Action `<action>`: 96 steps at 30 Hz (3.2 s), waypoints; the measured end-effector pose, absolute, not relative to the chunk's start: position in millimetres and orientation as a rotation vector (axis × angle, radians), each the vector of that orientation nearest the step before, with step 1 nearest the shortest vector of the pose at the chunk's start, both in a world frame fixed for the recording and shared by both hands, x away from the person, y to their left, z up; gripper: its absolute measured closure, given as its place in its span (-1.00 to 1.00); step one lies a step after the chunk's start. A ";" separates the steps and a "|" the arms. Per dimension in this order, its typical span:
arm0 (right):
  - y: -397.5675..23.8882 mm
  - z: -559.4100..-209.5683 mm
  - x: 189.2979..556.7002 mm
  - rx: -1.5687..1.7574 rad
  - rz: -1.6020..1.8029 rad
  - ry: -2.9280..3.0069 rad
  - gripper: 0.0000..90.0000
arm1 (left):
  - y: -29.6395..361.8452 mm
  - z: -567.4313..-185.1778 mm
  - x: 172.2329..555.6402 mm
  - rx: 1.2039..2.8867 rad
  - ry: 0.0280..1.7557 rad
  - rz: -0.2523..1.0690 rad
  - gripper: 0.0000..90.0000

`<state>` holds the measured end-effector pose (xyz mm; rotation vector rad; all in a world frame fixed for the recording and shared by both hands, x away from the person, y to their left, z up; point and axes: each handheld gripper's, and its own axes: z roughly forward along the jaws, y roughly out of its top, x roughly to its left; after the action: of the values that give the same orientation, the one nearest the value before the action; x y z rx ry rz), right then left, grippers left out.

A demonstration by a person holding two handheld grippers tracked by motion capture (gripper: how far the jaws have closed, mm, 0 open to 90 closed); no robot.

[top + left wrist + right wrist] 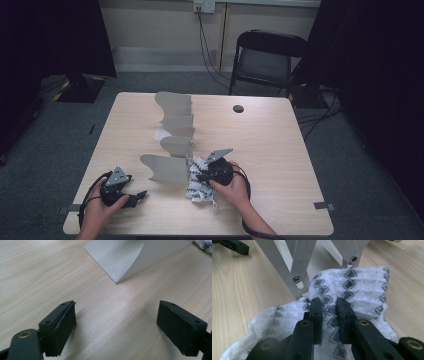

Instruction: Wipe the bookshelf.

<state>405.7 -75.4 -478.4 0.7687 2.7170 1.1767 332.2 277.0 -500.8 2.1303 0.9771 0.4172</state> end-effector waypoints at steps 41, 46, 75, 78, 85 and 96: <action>-79.5 -367.7 398.3 0.670 1.427 2.531 0.71 | 277.1 -500.8 332.3 2.128 0.983 0.420 -0.67; -79.6 -387.1 400.9 0.682 1.379 2.553 0.71 | 277.1 -500.8 332.3 2.129 0.983 0.420 -0.67; -67.4 -485.8 392.4 0.823 1.241 2.678 0.71 | 276.9 -500.9 332.2 2.126 0.985 0.422 -0.67; -67.2 -485.2 392.5 0.817 1.233 2.681 0.71 | 277.0 -500.9 332.3 2.128 0.984 0.423 -0.67; -70.8 -476.8 391.1 0.794 1.225 2.697 0.71 | 276.9 -500.9 332.2 2.127 0.984 0.422 -0.67; -78.0 -414.6 379.3 0.690 1.320 2.638 0.71 | 276.8 -500.9 332.2 2.126 0.984 0.423 -0.67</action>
<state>379.3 -78.0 -414.6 0.6905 2.6381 1.3202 332.2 276.8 -500.9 2.1265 0.9842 0.4228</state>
